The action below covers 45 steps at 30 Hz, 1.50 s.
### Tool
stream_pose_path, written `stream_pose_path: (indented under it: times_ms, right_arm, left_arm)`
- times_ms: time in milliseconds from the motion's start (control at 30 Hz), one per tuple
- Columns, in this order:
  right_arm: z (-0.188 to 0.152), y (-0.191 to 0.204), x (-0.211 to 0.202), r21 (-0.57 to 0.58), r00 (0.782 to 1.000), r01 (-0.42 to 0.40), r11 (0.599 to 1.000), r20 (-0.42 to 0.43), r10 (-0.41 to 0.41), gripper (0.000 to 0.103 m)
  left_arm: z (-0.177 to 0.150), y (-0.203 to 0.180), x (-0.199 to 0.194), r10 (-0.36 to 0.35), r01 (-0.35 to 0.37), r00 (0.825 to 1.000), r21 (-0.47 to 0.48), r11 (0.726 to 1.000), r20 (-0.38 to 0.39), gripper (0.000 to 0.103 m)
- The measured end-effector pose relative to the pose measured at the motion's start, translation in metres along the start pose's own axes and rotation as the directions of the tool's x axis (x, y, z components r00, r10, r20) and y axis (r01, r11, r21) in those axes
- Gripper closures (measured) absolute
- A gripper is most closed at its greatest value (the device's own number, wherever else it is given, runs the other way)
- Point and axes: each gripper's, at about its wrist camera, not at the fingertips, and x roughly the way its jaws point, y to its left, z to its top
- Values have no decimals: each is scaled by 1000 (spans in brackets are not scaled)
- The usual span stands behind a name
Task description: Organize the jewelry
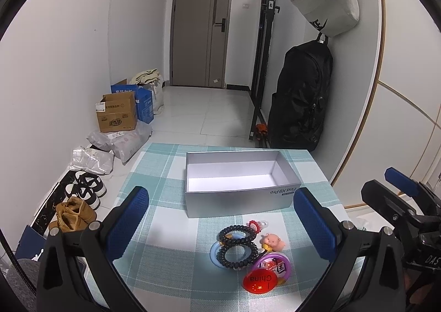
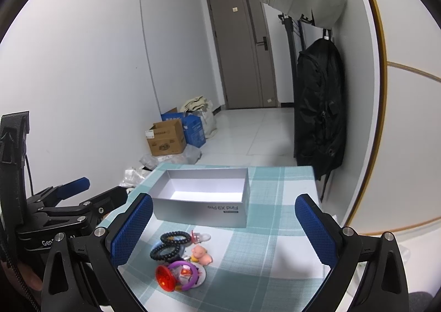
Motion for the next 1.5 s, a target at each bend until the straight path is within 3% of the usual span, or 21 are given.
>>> stream_pose_path:
  times_ms: [1500]
  right_arm:
    - [-4,6,2,-10,999,-24,1000,-22,24,0]
  left_arm:
    - [-3,2,1,-23,23,1000,-16,1000,-18,1]
